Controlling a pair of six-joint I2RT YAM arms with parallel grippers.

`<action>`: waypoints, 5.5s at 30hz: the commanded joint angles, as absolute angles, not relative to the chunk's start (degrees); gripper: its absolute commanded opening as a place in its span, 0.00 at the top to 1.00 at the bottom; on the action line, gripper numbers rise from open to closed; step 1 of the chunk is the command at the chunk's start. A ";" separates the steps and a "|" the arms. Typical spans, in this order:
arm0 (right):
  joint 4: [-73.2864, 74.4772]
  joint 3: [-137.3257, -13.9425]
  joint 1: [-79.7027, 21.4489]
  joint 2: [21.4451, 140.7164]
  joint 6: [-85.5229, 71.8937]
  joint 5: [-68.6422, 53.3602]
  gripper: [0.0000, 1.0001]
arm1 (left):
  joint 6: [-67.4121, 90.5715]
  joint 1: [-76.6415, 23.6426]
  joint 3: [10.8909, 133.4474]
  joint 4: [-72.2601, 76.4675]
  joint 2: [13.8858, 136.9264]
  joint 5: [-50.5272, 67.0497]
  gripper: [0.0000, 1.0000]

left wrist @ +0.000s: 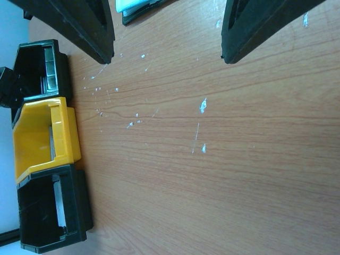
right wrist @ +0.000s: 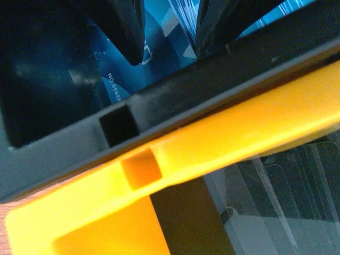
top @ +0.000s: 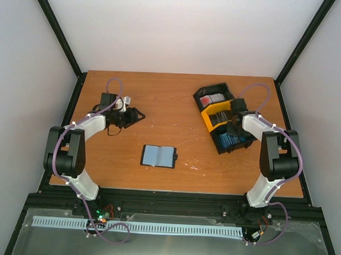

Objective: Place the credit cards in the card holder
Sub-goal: Pick up the credit card from the storage box.

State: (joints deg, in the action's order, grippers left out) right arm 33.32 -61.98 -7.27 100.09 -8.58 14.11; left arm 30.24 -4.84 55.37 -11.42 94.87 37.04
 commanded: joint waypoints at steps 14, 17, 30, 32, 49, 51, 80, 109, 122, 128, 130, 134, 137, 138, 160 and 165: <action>36.29 -64.65 -6.16 99.01 -8.72 13.99 0.72 | 26.21 -4.13 62.47 -16.54 95.89 39.11 0.43; 36.40 -64.66 -5.91 99.62 -8.38 12.15 0.71 | 26.13 -4.13 62.74 -16.72 95.87 39.11 0.43; 35.56 -64.67 -5.28 101.34 -9.02 12.44 0.69 | 27.01 -4.13 63.59 -16.79 95.23 38.76 0.43; 35.34 -64.47 -5.27 101.85 -8.81 12.10 0.68 | 27.29 -4.13 63.55 -16.52 95.25 38.85 0.43; 34.71 -64.28 -5.27 100.74 -8.85 12.75 0.76 | 28.30 -4.13 63.81 -15.43 95.93 39.55 0.43; 34.93 -64.54 -5.21 100.26 -8.85 13.07 0.76 | 28.38 -4.13 63.81 -15.25 95.98 39.62 0.43; 34.28 -62.80 -4.39 96.62 -7.82 23.94 0.80 | 28.37 -4.13 63.46 -14.43 96.61 40.41 0.43; 35.40 -63.34 -5.35 93.73 -5.95 24.43 0.97 | 30.32 -4.96 63.36 -10.59 96.41 43.12 0.43; 34.82 -57.39 -5.29 75.56 -10.46 12.60 0.97 | 33.95 -13.89 62.45 -1.86 95.19 44.96 0.34; 29.53 -55.43 -2.23 68.97 -14.69 -7.77 0.97 | 38.85 -19.48 64.00 9.02 98.35 49.27 0.24; 27.09 -53.84 0.66 66.82 -16.40 -15.23 0.97 | 40.30 -22.09 66.84 11.40 100.80 50.80 0.21; 20.62 -48.45 8.47 62.63 -21.31 -30.63 0.97 | 42.27 -27.05 72.40 15.03 106.90 52.20 0.16; 14.89 -43.90 12.97 60.41 -25.81 -37.93 0.97 | 42.78 -30.74 77.74 15.79 111.61 53.02 0.14; 12.53 -42.52 13.64 59.75 -27.37 -40.47 0.97 | 43.06 -31.75 79.80 15.74 113.29 53.67 0.13; -11.85 -34.46 7.16 60.56 -41.19 -60.97 0.97 | 48.82 -38.83 88.27 16.94 118.60 63.06 0.27; -11.22 -35.20 5.60 60.81 -40.26 -60.97 0.97 | 52.04 -39.01 81.74 25.27 114.40 65.26 0.38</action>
